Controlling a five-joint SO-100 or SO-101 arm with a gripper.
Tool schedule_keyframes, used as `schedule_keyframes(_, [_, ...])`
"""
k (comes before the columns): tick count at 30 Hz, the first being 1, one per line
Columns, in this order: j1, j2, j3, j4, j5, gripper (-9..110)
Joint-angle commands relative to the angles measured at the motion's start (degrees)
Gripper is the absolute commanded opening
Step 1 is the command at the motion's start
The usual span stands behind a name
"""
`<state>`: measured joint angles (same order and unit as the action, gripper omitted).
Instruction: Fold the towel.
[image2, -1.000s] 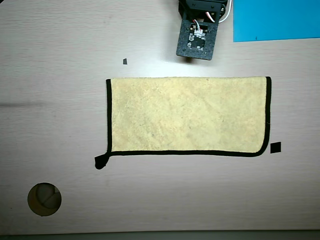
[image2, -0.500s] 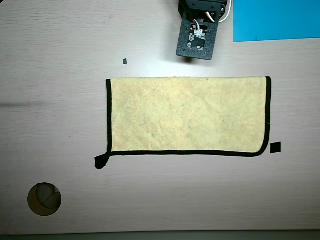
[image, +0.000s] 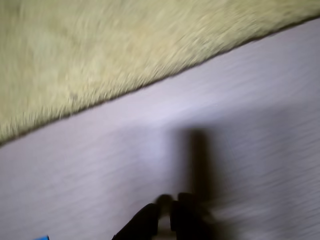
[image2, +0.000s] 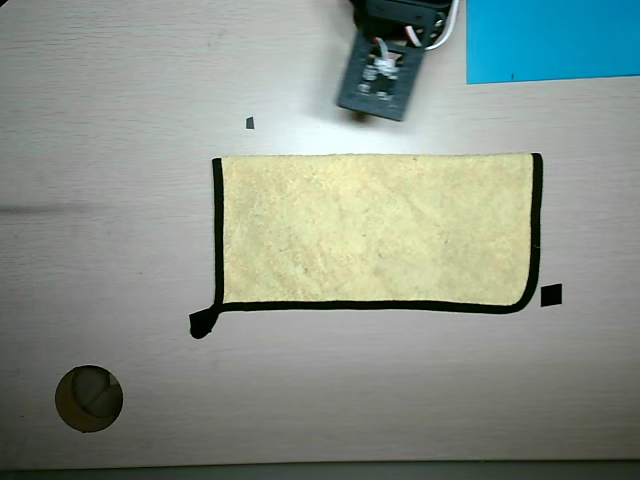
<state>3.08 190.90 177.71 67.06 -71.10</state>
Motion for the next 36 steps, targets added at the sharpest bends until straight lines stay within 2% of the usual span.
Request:
schedule_keyframes(1, [3.3,-6.1,-1.8,-7.8,7.1,1])
schedule_keyframes(7, [9.3,-27.8,-16.5,-17.8,27.2,5])
schedule_keyframes(12, [15.2,-49.0,-32.8,-19.0,45.2,12])
schedule_keyframes(17, [18.8,-61.8,-44.5,-20.0,59.2,15])
schedule_keyframes(23, [22.9,-74.3,-52.1,-27.6,73.8,15])
schedule_keyframes(29, [28.2,-88.2,-62.0,-32.7,81.1,14])
schedule_keyframes(36, [31.0,-95.1,-64.9,-32.7,78.9,17])
